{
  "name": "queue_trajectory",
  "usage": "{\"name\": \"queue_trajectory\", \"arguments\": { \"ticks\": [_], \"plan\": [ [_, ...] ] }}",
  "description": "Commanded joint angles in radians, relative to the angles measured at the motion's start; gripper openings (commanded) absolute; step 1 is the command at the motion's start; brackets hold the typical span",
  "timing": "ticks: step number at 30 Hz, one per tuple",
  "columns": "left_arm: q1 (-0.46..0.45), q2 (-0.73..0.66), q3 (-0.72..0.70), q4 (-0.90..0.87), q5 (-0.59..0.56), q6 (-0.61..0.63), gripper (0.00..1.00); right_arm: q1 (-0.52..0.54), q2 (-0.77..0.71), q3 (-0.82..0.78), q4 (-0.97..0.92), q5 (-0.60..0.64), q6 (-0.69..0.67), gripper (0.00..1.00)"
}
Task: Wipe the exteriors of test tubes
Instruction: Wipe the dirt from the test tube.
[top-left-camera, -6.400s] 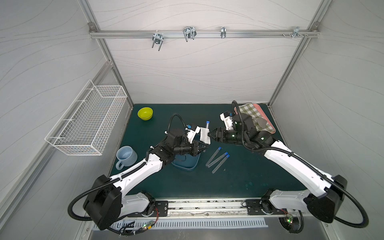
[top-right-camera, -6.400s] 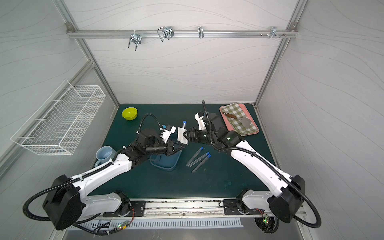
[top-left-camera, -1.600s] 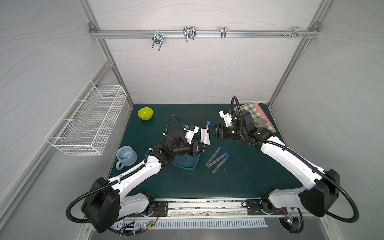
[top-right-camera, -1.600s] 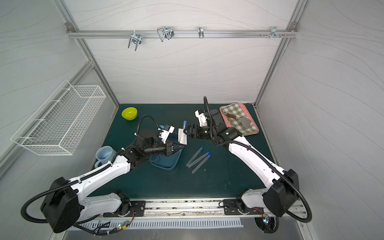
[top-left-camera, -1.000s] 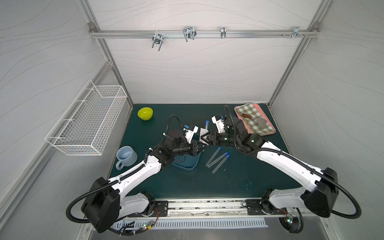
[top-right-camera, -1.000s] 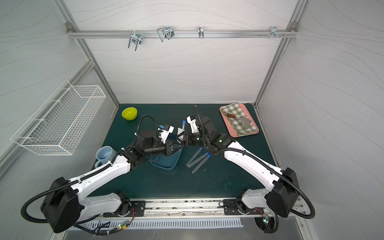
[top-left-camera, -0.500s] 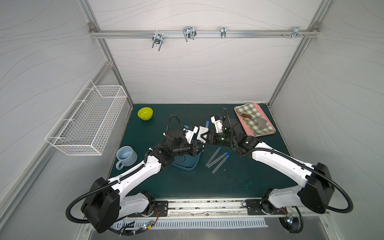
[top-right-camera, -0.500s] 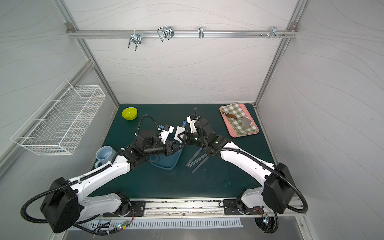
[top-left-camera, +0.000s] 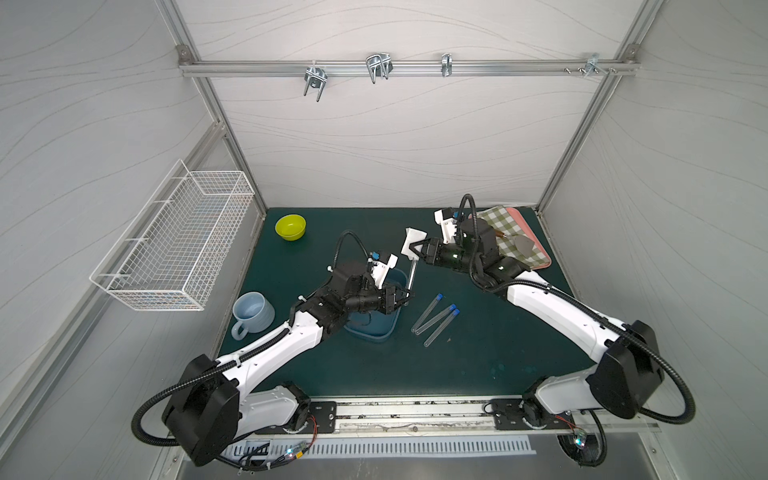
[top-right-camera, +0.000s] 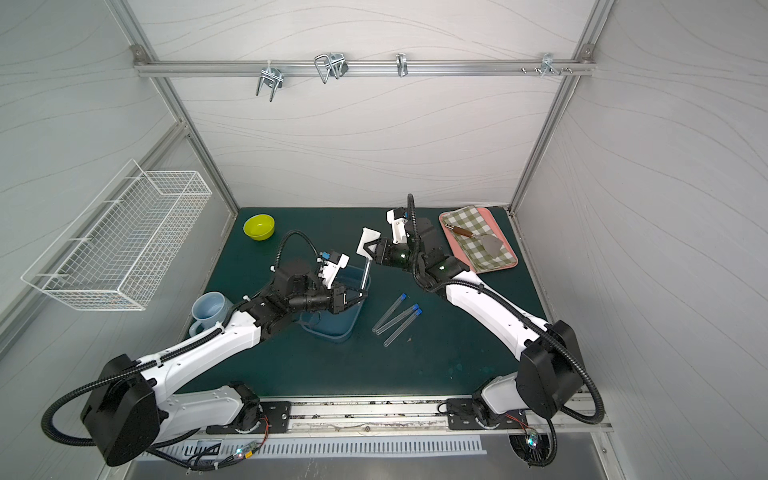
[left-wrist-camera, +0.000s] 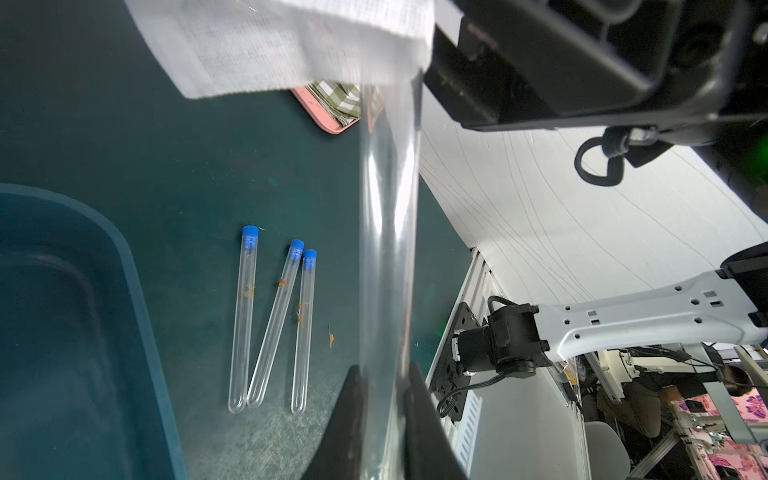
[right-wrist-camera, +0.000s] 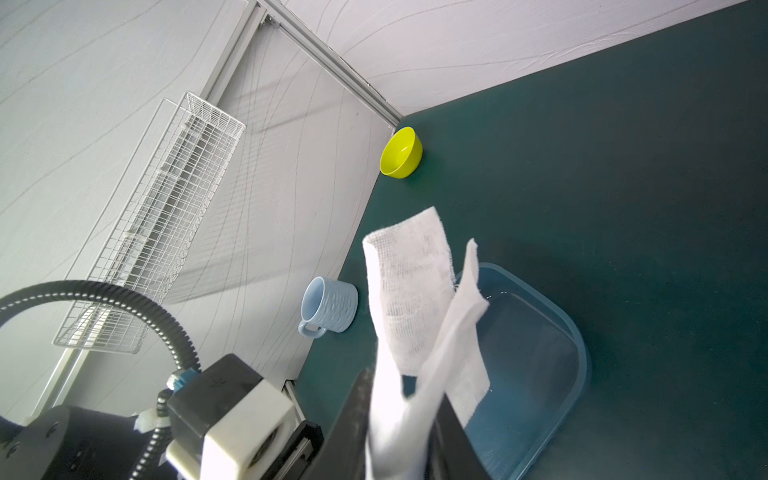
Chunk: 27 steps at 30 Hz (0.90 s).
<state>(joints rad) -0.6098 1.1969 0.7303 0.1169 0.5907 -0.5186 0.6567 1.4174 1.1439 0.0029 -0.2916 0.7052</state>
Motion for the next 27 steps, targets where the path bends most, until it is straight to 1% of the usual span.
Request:
{"name": "queue_trajectory", "arguments": {
  "ticks": [1,10,15,19,27],
  "plan": [
    [-0.003,-0.002,0.030,0.062,0.017,-0.003,0.14,0.016,0.013,-0.015,0.000,-0.010,-0.021,0.22],
    [-0.001,-0.010,0.032,0.064,0.005,-0.006,0.14,0.131,-0.053,-0.125,-0.006,0.052,0.003,0.23],
    [0.001,-0.019,0.029,0.064,0.003,-0.007,0.14,0.170,-0.074,-0.166,-0.005,0.075,0.026,0.23],
    [0.001,-0.022,0.023,0.064,0.004,-0.008,0.14,0.159,-0.074,-0.157,-0.006,0.092,0.020,0.22],
    [0.001,-0.033,0.009,0.064,0.012,-0.011,0.14,0.043,-0.011,-0.034,-0.009,-0.016,-0.052,0.22]
  ]
}}
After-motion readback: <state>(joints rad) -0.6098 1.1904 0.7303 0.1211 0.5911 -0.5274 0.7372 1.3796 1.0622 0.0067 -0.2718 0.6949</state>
